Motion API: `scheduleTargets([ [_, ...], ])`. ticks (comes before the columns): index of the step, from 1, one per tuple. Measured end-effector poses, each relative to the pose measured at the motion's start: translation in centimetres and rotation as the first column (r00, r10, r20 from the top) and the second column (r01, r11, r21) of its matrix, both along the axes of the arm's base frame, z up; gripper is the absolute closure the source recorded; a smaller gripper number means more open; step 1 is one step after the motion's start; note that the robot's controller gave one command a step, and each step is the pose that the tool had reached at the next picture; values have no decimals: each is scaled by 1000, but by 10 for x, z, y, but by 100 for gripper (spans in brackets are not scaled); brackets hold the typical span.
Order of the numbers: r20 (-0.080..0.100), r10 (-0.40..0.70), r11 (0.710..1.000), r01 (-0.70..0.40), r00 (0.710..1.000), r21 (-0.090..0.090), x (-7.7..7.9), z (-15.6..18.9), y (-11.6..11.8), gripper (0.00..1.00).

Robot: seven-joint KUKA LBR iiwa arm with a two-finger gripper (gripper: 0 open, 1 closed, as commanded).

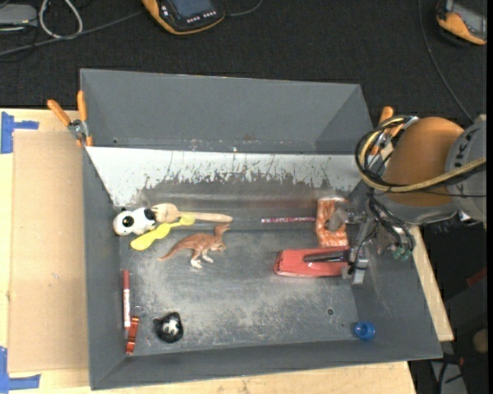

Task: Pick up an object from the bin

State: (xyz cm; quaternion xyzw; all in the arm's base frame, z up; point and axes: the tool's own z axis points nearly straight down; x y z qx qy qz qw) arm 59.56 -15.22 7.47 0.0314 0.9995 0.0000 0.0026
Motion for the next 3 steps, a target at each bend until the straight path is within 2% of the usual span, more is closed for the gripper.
scheduleTargets([
  [1, -8, 28, 1000, -28, 1000, -2, 9, -2, 7, 0],
  [3, -17, -7, 1000, 7, 1000, -5, 17, -3, 18, 0],
])
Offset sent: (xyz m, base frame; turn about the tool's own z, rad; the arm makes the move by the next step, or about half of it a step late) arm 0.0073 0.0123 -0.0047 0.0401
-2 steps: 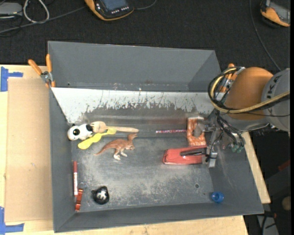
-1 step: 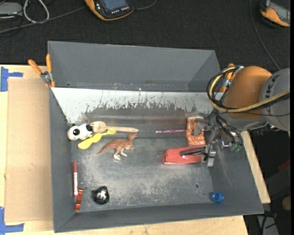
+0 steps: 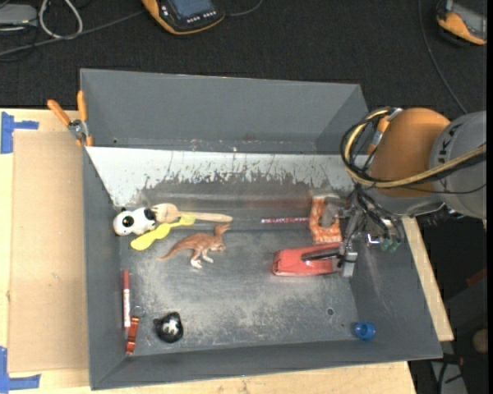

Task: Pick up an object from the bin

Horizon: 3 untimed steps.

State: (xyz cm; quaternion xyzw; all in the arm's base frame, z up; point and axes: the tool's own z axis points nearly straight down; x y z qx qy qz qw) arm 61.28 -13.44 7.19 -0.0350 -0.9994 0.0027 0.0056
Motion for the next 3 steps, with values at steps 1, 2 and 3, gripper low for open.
scheduleTargets([
  [1, 13, 31, 1000, -31, 999, -2, 5, 7, 2, 100],
  [2, 14, 37, 999, -37, 999, -2, 5, 7, 3, 100],
  [3, 3, 38, 999, -38, 999, 1, -2, 79, 5, 100],
])
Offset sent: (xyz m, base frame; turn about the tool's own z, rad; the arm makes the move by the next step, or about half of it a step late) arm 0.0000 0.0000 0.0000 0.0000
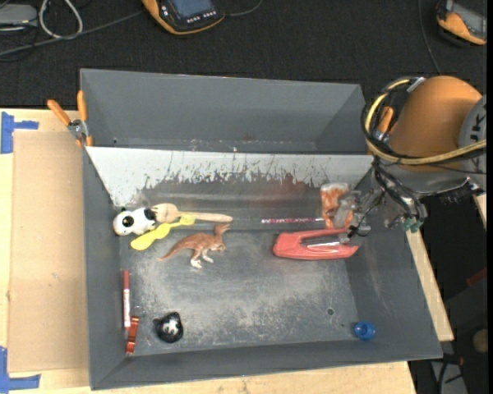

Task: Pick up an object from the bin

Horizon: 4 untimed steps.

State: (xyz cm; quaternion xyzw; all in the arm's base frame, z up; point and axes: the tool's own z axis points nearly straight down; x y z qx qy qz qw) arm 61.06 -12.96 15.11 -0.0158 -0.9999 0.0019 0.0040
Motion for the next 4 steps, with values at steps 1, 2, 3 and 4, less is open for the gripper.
scheduleTargets([
  [1, 2, -31, 1000, 31, 1000, -1, -3, 82, 0, 100],
  [2, 10, -28, 1000, 28, 1000, -3, -5, 52, 16, 100],
  [3, 5, 66, 998, -66, 998, -1, -25, -8, 53, 100],
  [4, 2, 60, 998, -60, 998, -2, -14, 62, 46, 100],
])
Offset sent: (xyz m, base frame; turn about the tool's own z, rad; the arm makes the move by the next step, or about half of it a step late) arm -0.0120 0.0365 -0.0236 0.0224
